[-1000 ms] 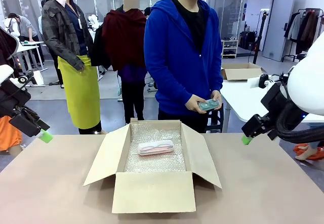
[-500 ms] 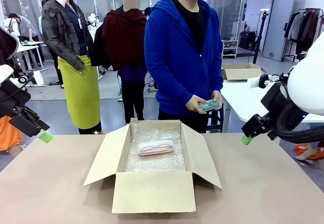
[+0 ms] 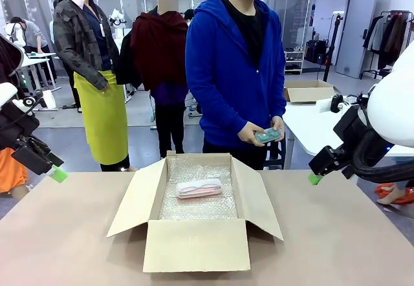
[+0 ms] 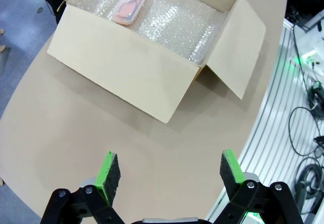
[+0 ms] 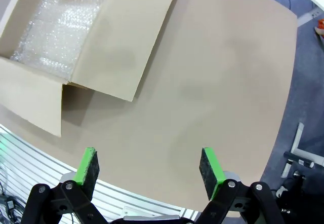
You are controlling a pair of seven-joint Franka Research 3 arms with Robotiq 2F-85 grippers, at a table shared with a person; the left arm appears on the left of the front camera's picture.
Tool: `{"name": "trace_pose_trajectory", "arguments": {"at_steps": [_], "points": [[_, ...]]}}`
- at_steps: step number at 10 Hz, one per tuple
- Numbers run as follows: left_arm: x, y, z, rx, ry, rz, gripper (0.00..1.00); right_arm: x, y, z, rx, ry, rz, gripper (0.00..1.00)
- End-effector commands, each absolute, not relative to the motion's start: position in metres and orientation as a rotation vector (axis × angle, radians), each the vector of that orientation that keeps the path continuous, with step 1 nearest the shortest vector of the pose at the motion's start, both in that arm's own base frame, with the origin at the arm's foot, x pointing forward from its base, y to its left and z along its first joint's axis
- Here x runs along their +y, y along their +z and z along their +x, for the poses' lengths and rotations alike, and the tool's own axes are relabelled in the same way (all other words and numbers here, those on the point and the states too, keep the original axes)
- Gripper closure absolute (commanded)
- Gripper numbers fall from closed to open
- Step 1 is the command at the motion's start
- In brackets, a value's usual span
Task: Pack the glasses set securely to prepare it for shipping.
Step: Put the Glasses case from the right side of the table into the Package Box.
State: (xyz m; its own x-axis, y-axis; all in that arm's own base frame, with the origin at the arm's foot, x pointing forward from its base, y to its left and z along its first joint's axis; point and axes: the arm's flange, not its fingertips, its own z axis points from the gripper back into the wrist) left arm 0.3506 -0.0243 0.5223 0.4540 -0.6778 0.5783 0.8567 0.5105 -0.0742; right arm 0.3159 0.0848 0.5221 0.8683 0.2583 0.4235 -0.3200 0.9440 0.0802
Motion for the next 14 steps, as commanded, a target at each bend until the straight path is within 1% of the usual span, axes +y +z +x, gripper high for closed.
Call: {"name": "trace_pose_trajectory", "arguments": {"at_steps": [1,14], "points": [[-0.0211,0.5242,0.3504,-0.534,-0.998,-0.413,0.00,0.0859,0.5217,0.3163,-0.425,0.293,0.152,0.00],[-0.0211,0.5242,0.3504,-0.534,-0.998,-0.413,0.00,0.0859,0.5217,0.3163,-0.425,0.293,0.152,0.00]]}}
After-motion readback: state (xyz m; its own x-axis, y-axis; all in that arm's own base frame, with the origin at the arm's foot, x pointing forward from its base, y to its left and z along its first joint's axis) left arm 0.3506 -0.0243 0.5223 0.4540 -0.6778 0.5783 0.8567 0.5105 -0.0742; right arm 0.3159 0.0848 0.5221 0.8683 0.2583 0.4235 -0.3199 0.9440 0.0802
